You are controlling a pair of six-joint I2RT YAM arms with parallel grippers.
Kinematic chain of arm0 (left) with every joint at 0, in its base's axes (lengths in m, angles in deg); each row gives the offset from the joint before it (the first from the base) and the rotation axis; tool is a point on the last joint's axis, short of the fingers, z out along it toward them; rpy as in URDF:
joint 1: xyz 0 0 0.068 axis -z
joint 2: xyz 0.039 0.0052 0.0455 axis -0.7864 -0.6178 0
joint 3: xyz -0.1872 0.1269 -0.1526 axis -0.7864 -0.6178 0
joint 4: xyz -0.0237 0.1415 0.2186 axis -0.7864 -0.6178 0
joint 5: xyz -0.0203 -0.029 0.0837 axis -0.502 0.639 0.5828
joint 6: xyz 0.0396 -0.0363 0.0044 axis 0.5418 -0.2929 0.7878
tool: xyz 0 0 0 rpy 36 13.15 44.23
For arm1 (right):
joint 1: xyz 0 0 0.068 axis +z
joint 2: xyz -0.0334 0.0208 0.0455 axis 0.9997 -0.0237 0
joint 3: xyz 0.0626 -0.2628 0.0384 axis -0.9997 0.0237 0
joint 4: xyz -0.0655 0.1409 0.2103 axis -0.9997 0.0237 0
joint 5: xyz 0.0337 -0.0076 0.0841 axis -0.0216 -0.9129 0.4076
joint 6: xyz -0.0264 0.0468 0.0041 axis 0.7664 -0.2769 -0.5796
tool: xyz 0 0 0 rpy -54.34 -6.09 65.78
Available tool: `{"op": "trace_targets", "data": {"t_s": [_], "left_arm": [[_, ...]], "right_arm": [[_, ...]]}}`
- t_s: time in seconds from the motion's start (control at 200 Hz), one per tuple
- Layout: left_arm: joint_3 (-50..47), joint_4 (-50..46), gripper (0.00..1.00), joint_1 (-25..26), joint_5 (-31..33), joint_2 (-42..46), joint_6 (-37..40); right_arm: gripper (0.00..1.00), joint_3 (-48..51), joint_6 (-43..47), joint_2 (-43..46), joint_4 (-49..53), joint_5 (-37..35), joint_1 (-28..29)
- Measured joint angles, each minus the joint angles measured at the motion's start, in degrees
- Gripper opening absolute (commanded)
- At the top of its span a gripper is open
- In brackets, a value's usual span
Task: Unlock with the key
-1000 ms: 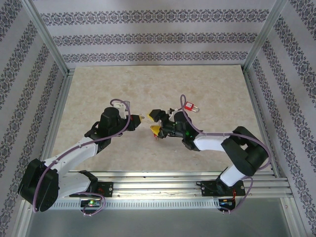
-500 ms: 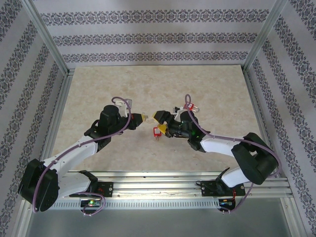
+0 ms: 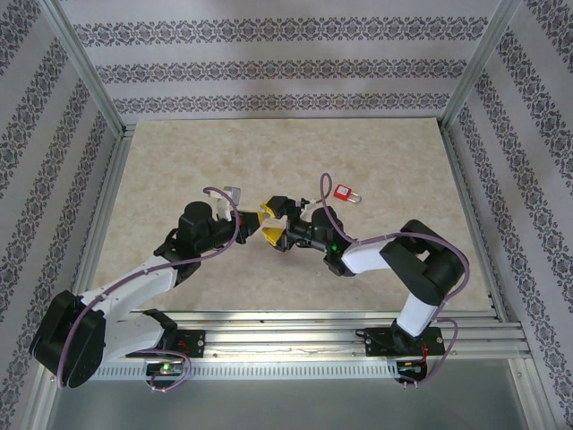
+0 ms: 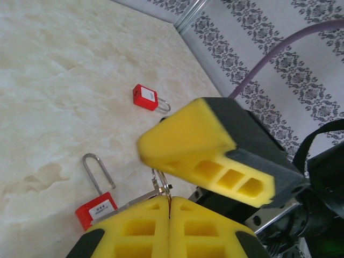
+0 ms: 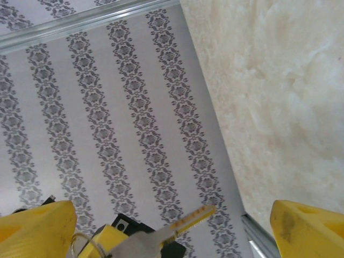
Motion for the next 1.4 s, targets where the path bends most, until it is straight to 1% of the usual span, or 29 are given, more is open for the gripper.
{"op": "trace_targets", "data": {"t_s": [0.23, 0.465, 0.744, 0.969, 1.144, 1.249, 1.399], "left_arm": [[-0.04, 1.88, 0.00, 1.14, 0.00, -2.32, 0.59], [-1.44, 2.99, 0.00, 2.19, 0.02, -2.27, 0.81], [-3.43, 3.02, 0.00, 2.32, 0.00, -0.02, 0.81], [-4.20, 2.97, 0.00, 2.32, 0.02, 0.70, 0.81], [-4.66, 2.97, 0.00, 2.32, 0.02, 1.64, 0.81], [-5.14, 2.97, 0.00, 2.32, 0.00, 2.45, 0.81], [-6.16, 2.99, 0.00, 2.32, -0.02, 3.37, 0.81]], "right_arm": [[0.92, -1.46, -3.85, -1.01, -3.58, -1.73, 0.96], [0.91, -1.64, -4.72, -1.64, -4.55, -2.78, 0.83], [0.85, -1.11, -4.46, -1.64, -4.57, -2.91, -0.63], [0.70, -0.15, -4.31, -1.68, -4.76, -3.30, -0.98], [0.54, 0.20, -3.93, -1.75, -4.96, -3.48, -1.01], [0.40, 0.52, -3.82, -1.77, -5.27, -3.43, -1.01], [0.27, 0.61, -3.91, -2.58, -6.08, -3.41, -1.36]]}}
